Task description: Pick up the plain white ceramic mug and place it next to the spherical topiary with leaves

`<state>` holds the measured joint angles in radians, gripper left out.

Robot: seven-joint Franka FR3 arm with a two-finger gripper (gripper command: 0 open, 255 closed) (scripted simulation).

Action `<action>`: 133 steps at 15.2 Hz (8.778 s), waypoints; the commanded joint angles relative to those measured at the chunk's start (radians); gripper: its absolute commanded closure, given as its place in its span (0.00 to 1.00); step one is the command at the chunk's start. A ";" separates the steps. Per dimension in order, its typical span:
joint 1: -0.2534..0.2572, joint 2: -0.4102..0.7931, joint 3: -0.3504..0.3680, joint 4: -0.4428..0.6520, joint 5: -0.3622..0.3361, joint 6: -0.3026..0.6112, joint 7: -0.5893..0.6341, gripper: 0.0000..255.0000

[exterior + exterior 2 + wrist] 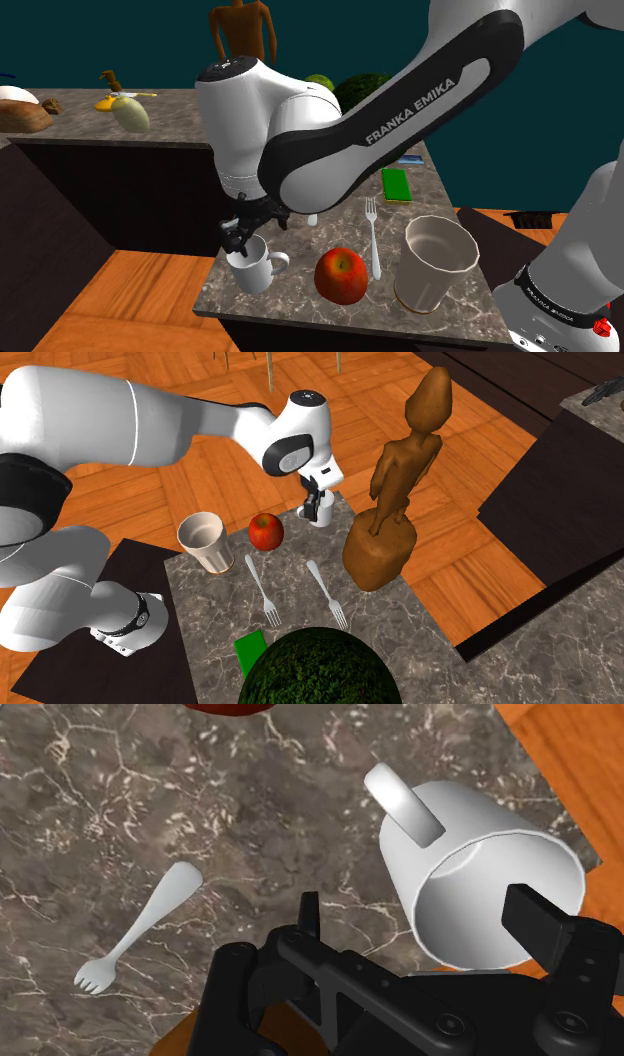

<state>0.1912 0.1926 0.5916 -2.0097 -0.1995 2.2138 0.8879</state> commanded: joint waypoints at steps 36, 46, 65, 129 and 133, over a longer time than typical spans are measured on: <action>-0.005 -0.030 0.008 0.065 0.030 -0.088 -0.023 1.00; -0.011 -0.076 0.015 0.152 0.068 -0.210 -0.054 1.00; -0.007 -0.094 0.021 0.388 0.088 -0.460 -0.077 1.00; -0.196 -1.011 -0.634 -0.104 0.170 -0.843 -0.929 1.00; -0.197 -1.040 -0.635 -0.179 0.169 -0.798 -0.928 1.00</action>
<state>-0.0053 -0.8405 -0.0423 -2.1696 -0.0295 1.4040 -0.0398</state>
